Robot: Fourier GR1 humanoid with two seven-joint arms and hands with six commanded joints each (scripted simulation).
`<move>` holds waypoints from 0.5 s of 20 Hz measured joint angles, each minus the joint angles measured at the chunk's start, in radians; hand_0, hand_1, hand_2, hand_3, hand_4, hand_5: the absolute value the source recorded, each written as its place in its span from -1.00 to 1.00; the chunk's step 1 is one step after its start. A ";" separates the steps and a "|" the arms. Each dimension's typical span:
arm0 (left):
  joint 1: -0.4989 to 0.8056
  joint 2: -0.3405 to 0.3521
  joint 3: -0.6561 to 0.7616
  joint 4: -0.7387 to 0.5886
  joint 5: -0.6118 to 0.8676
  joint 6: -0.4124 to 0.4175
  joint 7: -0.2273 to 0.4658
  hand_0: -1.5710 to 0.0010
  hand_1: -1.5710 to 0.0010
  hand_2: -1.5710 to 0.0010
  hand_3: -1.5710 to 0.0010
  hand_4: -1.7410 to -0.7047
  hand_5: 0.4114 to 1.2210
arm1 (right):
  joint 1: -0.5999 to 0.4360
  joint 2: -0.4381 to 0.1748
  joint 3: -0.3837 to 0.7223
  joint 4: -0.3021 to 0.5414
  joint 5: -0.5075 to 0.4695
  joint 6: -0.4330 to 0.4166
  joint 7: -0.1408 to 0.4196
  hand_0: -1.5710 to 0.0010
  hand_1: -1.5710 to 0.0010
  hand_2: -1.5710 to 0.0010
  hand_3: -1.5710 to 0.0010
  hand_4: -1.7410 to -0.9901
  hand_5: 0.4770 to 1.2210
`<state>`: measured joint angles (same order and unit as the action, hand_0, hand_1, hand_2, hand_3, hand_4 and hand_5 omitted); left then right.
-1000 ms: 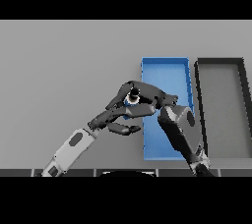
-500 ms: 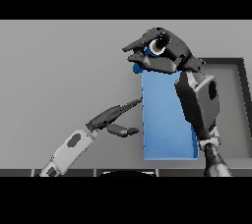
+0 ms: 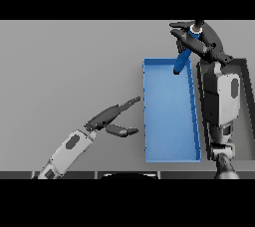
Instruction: Pick up the blue pipe and place it into the blue bin.
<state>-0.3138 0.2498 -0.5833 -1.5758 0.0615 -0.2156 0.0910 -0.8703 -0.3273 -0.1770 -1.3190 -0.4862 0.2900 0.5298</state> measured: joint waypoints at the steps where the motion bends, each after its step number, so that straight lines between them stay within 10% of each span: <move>1: 0.005 0.002 0.000 0.006 -0.001 -0.002 -0.004 1.00 1.00 1.00 1.00 0.76 -0.87 | 0.026 0.002 -0.003 -0.002 0.011 -0.004 0.009 -1.00 -1.00 -1.00 -1.00 -0.36 1.00; 7: 0.018 0.006 -0.008 -0.011 -0.004 -0.004 -0.011 1.00 1.00 1.00 1.00 0.76 -0.86 | 0.230 0.014 0.019 -0.001 0.093 -0.097 0.080 -1.00 -1.00 -1.00 -1.00 -0.36 1.00; 9: 0.027 0.007 -0.016 -0.020 -0.007 -0.003 -0.003 1.00 1.00 1.00 1.00 0.77 -0.85 | 0.275 -0.028 0.086 0.012 0.090 -0.157 0.080 -1.00 -1.00 -1.00 -0.38 -0.59 1.00; 10: 0.033 0.015 -0.011 -0.022 -0.005 -0.003 -0.008 1.00 1.00 1.00 1.00 0.76 -0.85 | 0.299 -0.049 0.116 0.016 0.065 -0.176 0.080 -1.00 -1.00 -1.00 -0.50 -0.54 1.00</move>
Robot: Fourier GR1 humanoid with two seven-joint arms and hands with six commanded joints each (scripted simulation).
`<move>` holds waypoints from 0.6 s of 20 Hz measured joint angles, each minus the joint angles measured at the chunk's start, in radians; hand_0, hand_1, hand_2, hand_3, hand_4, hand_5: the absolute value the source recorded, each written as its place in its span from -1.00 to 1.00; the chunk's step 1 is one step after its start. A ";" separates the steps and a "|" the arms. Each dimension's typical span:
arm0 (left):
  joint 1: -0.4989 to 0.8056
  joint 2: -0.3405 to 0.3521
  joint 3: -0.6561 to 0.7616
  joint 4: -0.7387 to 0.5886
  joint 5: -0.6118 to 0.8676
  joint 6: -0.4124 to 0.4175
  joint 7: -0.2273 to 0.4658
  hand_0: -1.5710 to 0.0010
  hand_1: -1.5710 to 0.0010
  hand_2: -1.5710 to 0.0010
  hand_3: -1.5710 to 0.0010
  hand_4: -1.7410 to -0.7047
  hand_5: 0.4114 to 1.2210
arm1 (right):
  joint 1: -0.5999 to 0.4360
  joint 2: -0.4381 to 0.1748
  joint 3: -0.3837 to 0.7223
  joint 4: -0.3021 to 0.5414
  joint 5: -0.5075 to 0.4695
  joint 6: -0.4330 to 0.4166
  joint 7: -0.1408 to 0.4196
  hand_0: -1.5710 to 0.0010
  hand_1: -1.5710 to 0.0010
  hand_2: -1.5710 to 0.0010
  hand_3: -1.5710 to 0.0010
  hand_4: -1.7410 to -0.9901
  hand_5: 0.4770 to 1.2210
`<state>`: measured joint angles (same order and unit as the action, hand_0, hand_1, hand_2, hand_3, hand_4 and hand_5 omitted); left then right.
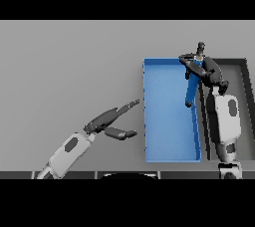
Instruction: Pick up the blue pipe and place it into the blue bin.
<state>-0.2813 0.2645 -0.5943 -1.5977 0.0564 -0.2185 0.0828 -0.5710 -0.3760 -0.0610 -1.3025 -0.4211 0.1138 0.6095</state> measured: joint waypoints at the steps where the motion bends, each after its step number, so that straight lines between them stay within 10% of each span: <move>1: -0.010 -0.011 -0.001 0.011 -0.002 0.004 0.014 1.00 1.00 1.00 1.00 0.76 -0.85 | 0.029 -0.033 0.042 -0.001 -0.032 -0.012 0.000 -1.00 -1.00 -1.00 -0.33 -0.63 1.00; 3: -0.022 -0.018 0.000 0.010 0.001 0.005 0.019 1.00 1.00 1.00 1.00 0.77 -0.84 | 0.066 -0.073 0.147 -0.006 -0.077 -0.070 0.000 -1.00 -1.00 -1.00 0.12 -0.77 0.96; 5: -0.021 -0.015 0.000 0.014 0.001 0.003 0.030 1.00 1.00 1.00 1.00 0.76 -0.85 | 0.088 -0.138 0.259 0.005 -0.135 -0.135 0.000 -1.00 -1.00 -1.00 -0.29 -0.58 0.94; 8: -0.016 -0.016 -0.006 0.013 -0.007 0.006 0.026 1.00 1.00 1.00 1.00 0.76 -0.84 | 0.059 -0.249 0.455 0.048 -0.356 -0.254 -0.003 -0.19 -0.13 -0.09 0.34 -0.10 0.83; 12: -0.010 -0.011 -0.006 0.008 -0.007 0.006 0.015 1.00 1.00 1.00 1.00 0.76 -0.84 | -0.009 -0.345 0.641 0.056 -0.516 -0.270 0.000 0.51 0.54 0.56 0.73 0.35 0.65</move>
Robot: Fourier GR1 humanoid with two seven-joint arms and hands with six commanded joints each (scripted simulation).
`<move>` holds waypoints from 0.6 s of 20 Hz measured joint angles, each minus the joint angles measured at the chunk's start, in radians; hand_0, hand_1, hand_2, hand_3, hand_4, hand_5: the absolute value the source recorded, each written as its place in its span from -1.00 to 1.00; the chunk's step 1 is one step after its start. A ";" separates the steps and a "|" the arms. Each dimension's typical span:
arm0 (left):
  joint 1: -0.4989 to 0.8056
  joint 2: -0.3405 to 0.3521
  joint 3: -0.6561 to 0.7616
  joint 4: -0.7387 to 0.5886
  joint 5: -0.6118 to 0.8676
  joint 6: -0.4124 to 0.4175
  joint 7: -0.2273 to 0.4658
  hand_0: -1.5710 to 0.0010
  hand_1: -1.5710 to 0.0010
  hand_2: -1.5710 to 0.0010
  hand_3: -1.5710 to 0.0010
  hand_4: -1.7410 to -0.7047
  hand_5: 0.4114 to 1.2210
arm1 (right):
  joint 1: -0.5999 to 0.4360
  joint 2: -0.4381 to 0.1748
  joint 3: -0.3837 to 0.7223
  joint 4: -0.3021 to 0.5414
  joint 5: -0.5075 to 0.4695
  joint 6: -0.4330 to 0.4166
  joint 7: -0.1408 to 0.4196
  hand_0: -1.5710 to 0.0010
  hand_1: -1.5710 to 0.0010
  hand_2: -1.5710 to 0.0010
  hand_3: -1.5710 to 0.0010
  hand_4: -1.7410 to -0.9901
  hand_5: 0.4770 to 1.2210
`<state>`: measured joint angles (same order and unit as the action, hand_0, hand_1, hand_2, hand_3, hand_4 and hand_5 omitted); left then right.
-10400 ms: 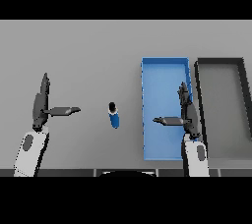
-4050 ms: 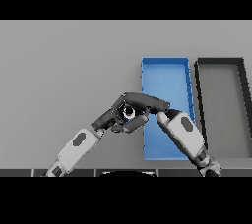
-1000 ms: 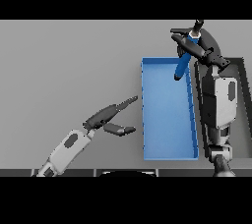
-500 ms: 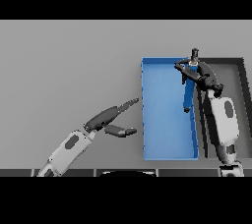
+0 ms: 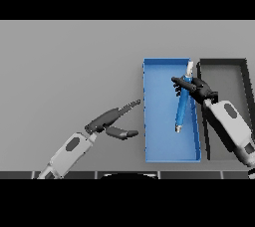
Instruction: Pick up the blue pipe and place it into the blue bin.
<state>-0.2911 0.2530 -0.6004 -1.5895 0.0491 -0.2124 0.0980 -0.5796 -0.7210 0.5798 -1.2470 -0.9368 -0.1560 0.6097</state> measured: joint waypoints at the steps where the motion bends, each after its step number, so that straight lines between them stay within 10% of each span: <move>1: -0.006 -0.003 0.003 -0.006 0.001 0.006 0.001 1.00 1.00 1.00 1.00 0.76 -0.84 | -0.007 -0.012 0.021 -0.013 0.029 0.035 0.000 0.61 0.63 0.64 0.78 0.40 0.52; 12: 0.010 0.000 -0.007 -0.015 -0.001 0.003 0.003 1.00 1.00 1.00 1.00 0.76 -0.85 | -0.027 -0.060 0.110 -0.052 0.148 0.045 -0.014 0.96 0.97 0.97 0.98 0.49 -0.16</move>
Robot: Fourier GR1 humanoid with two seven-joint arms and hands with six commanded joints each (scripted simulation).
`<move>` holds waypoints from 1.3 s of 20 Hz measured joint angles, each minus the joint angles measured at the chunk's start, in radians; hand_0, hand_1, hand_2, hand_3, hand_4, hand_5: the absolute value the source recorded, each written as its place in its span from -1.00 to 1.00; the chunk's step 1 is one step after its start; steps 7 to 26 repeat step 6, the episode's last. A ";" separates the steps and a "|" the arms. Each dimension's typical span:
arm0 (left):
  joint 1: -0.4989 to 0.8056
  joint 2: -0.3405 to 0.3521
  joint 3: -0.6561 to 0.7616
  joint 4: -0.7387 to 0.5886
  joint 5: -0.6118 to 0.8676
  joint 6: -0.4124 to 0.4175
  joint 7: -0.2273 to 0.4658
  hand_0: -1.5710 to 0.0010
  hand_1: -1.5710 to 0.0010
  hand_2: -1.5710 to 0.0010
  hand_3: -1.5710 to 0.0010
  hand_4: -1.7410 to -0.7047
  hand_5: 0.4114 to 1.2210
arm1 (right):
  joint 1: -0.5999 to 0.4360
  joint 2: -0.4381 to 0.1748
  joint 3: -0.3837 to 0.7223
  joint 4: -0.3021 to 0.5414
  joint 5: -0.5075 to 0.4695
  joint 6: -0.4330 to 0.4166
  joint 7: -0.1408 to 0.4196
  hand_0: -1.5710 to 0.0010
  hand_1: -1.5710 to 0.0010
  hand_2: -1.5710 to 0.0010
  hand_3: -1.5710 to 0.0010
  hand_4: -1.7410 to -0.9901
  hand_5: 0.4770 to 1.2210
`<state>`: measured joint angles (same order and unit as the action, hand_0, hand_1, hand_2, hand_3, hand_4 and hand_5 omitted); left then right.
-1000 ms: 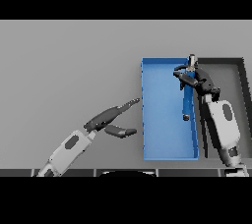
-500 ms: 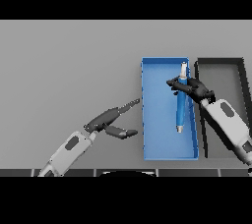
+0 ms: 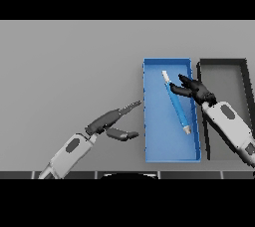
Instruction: Pick up the blue pipe and place it into the blue bin.
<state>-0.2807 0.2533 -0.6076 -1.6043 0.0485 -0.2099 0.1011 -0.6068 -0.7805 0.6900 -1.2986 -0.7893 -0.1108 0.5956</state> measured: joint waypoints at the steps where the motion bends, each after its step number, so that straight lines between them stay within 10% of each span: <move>1: 0.002 -0.003 -0.002 0.001 -0.005 0.004 -0.003 1.00 1.00 1.00 1.00 0.77 -0.86 | -0.006 0.002 -0.001 -0.004 -0.004 0.002 0.004 0.97 0.97 0.98 0.99 0.50 -0.18; 26: -0.018 0.011 0.017 0.008 0.006 -0.003 0.005 1.00 1.00 1.00 1.00 0.77 -0.85 | 0.007 -0.009 0.000 -0.023 -0.009 0.007 0.002 0.97 0.98 0.98 0.99 0.48 -0.21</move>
